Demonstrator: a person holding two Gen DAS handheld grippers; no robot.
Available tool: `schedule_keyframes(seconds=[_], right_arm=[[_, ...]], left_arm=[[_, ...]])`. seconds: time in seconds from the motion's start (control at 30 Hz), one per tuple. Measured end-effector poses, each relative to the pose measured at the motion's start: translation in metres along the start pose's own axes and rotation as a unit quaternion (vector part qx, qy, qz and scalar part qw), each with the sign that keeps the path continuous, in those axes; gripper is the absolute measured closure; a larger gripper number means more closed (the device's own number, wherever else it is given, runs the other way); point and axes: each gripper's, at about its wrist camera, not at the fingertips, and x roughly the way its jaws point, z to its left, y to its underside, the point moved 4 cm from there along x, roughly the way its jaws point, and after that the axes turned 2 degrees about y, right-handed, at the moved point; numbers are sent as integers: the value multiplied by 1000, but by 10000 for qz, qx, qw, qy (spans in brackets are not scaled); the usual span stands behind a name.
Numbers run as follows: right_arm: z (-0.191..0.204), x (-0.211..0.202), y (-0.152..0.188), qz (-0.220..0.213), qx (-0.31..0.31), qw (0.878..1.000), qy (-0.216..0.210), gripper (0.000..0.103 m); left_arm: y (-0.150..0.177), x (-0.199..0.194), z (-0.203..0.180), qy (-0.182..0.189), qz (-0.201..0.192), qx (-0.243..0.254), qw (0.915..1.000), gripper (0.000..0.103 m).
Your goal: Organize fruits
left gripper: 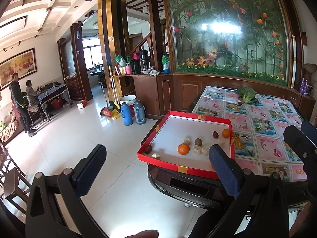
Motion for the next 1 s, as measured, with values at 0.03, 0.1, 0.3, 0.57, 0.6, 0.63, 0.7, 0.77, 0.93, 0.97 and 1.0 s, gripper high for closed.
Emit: schedule_keyframes(seconds=[0.03,0.1,0.3,0.57,0.6,0.63,0.7,0.77,0.93,0.97,1.0], right_arm=[[1,2,0,23,-33,10000,9,23],[2,4,-1,35,-71,10000,9,23],[9,4,-8,-68,-137,9998,-98,23],[8,7,-15,-179,-275,9992,-216,22],[7,8,-15,-166,-276,9992,-226,22],[6,11,-15,-141,-295,9992,-222,22],[4,15,-14,-122,-311,9992,-198,22],[2,20,-13,-69,-323,9993,-176,22],[-4,32,-14,9,-302,9995,-114,22],[-5,35,-15,20,-302,9995,-103,22],[-6,39,-16,33,-301,9995,-101,22]], left_arm=[[0,1,2,-24,2,-34,10000,0],[0,4,6,-15,-21,-72,10000,0],[0,16,13,-97,7,-78,9999,0],[-4,24,12,-111,59,-125,9998,0],[-4,25,12,-111,69,-102,9999,0],[-4,27,10,-107,97,-70,9999,0],[-6,30,5,-83,116,-30,9999,0],[-7,33,0,-53,119,10,9999,0],[-11,47,-14,68,245,58,9997,0],[-12,50,-16,95,270,66,9996,0],[-14,53,-16,100,289,54,9995,0]])
